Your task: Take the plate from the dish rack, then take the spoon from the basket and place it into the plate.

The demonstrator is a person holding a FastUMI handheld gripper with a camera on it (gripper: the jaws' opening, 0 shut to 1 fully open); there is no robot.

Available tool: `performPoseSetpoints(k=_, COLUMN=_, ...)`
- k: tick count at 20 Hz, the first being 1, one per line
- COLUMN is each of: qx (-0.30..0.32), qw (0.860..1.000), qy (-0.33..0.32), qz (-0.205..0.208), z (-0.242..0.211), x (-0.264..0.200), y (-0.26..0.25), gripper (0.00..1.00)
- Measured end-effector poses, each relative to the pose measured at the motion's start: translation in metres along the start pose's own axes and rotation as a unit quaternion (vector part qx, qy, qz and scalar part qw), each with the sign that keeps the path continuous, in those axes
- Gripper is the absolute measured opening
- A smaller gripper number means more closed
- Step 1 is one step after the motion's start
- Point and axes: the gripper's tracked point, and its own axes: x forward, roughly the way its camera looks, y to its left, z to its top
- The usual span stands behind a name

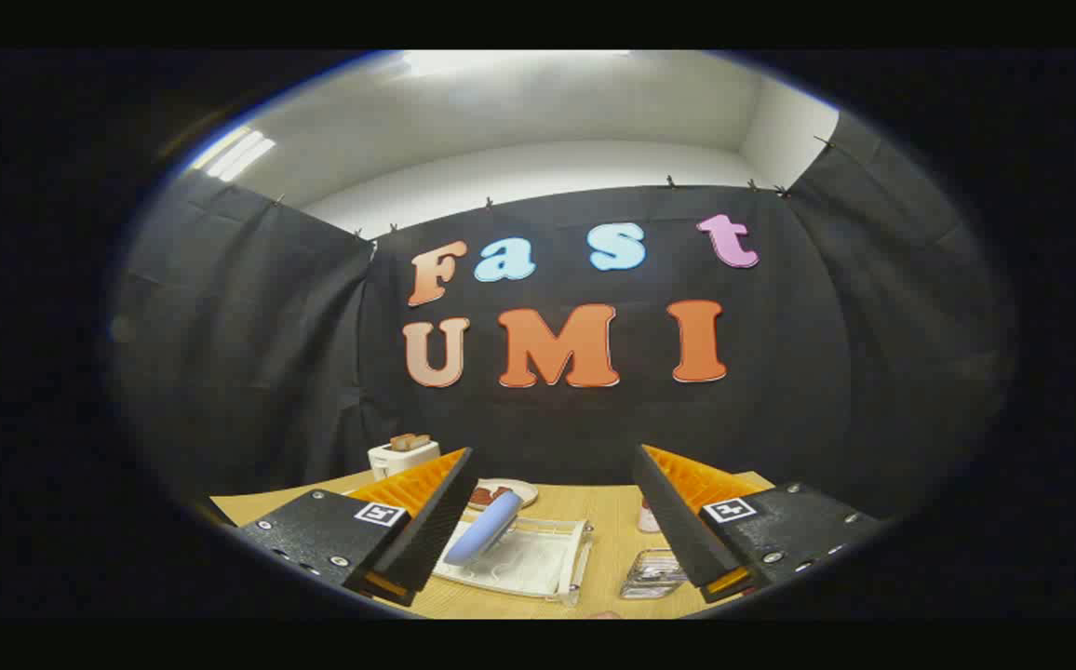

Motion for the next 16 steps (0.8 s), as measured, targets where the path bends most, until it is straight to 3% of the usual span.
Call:
performPoseSetpoints(k=10, qx=0.002, qw=1.000, qy=-0.004, qz=0.010, z=0.022, x=0.001, y=0.009, gripper=1.00)
performPoseSetpoints(k=16, qx=-0.006, qw=0.999, qy=-0.005, qz=0.041, z=0.030, x=-0.001, y=0.031, gripper=1.00)
